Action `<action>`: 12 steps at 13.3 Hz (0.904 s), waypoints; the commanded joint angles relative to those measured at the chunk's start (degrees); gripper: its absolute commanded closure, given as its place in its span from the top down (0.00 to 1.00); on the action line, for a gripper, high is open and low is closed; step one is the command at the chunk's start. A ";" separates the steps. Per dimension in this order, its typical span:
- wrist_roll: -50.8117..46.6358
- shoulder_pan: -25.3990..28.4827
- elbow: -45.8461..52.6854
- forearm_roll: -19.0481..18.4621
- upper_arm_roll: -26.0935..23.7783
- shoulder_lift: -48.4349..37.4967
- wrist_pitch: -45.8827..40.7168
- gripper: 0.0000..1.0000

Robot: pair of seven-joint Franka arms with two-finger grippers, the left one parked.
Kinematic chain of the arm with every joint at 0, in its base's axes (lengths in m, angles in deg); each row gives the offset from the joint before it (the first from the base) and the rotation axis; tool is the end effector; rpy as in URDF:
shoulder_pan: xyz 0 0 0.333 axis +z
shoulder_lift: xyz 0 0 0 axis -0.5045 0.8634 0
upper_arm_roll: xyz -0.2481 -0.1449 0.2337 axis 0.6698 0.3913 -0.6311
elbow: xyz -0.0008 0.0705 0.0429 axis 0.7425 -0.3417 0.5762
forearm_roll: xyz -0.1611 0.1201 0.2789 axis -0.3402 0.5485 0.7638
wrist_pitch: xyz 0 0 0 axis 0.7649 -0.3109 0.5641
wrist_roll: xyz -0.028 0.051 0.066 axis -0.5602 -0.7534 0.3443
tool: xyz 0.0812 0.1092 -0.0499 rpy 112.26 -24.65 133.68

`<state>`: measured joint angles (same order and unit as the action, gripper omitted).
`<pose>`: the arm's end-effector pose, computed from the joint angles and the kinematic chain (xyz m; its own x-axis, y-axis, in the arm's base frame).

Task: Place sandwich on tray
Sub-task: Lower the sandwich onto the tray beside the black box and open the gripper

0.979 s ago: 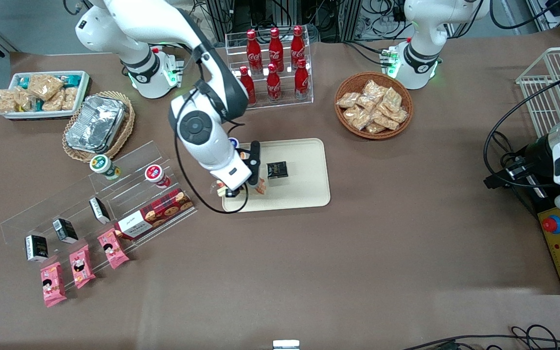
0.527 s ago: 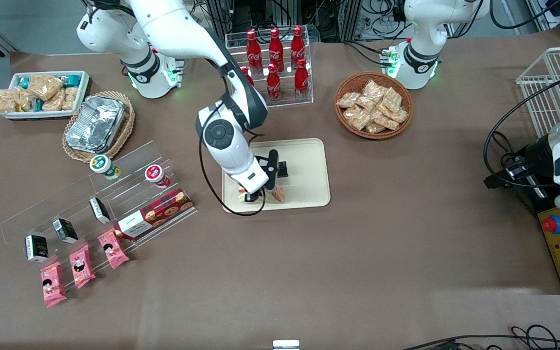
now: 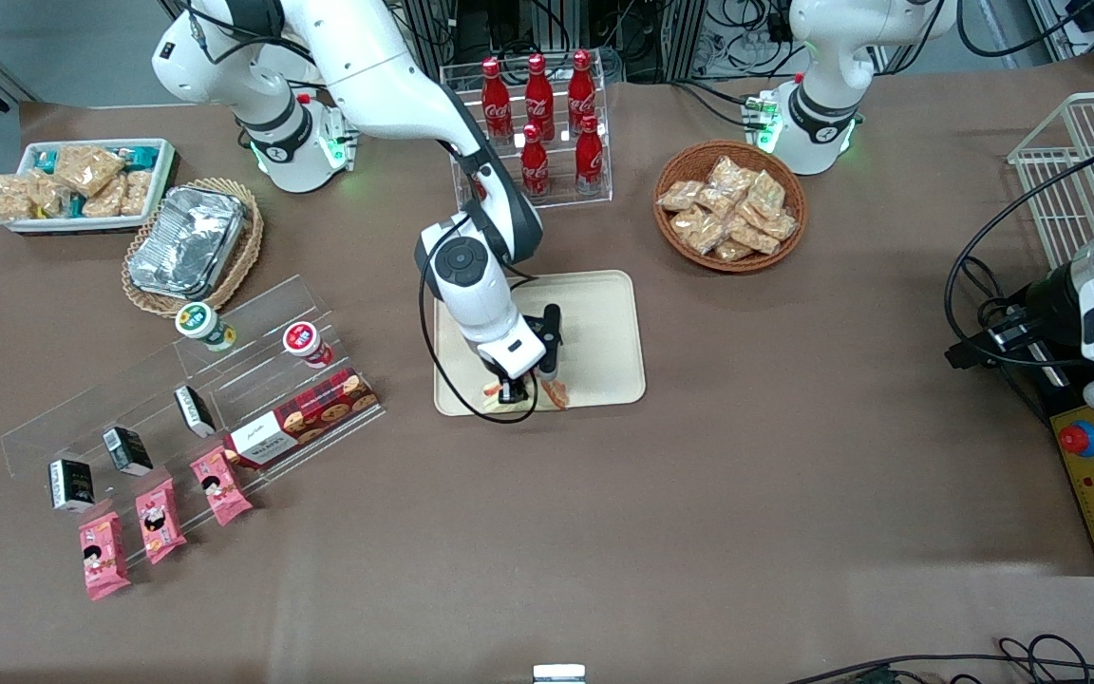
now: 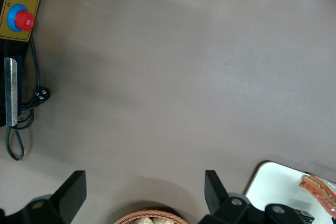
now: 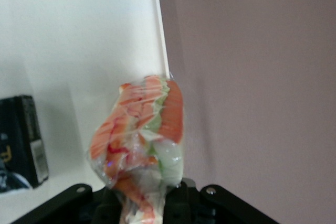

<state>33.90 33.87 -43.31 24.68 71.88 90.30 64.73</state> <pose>0.4967 0.4640 0.2538 0.0709 0.9843 0.1619 0.9770 -0.1012 0.1878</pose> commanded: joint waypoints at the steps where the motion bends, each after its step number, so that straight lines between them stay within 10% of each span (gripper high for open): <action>1: 0.05 0.70 0.97 2.21 -0.36 2.93 4.27 0.04; 2: -0.13 0.70 0.97 2.91 -0.54 3.28 4.72 0.35; 3: 0.05 1.14 0.97 3.96 -0.45 3.03 4.55 0.98; 12: 2.16 2.11 -4.64 4.06 -0.36 -6.17 0.96 0.99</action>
<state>34.41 35.24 -43.54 26.58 71.00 90.05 67.38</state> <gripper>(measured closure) 0.004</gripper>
